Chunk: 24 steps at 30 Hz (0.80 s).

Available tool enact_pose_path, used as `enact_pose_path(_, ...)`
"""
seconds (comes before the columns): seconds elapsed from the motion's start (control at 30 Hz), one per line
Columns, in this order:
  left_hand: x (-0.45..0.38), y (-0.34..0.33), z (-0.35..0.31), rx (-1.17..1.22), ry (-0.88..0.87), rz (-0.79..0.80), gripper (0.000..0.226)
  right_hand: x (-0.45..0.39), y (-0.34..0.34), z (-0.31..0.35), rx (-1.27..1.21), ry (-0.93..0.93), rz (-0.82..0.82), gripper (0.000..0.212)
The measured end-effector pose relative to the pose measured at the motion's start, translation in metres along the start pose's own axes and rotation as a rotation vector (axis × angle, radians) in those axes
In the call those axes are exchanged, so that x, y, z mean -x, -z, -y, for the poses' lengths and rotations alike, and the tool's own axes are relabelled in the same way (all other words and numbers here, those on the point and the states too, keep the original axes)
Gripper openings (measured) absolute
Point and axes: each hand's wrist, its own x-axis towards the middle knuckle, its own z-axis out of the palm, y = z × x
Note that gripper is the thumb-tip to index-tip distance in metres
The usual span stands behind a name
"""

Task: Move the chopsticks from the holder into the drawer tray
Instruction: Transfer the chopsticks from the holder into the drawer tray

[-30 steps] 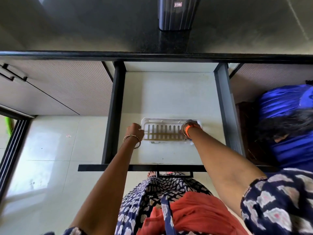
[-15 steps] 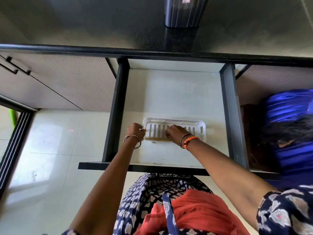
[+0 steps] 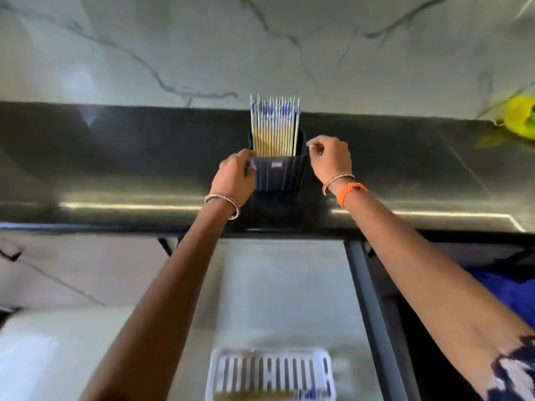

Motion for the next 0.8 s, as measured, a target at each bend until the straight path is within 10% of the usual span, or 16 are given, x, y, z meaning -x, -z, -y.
enact_pose_path(0.33, -0.084, -0.046, 0.037, -0.402, -0.14, 0.144, 0.049, -0.152, -0.064, -0.017, -0.301, -0.178, 0.387, 0.023)
enact_pose_path(0.8, -0.059, -0.034, 0.018, -0.239, -0.073, 0.095, 0.055, -0.153, -0.037, -0.013, -0.508, -0.335, 0.076, 0.024)
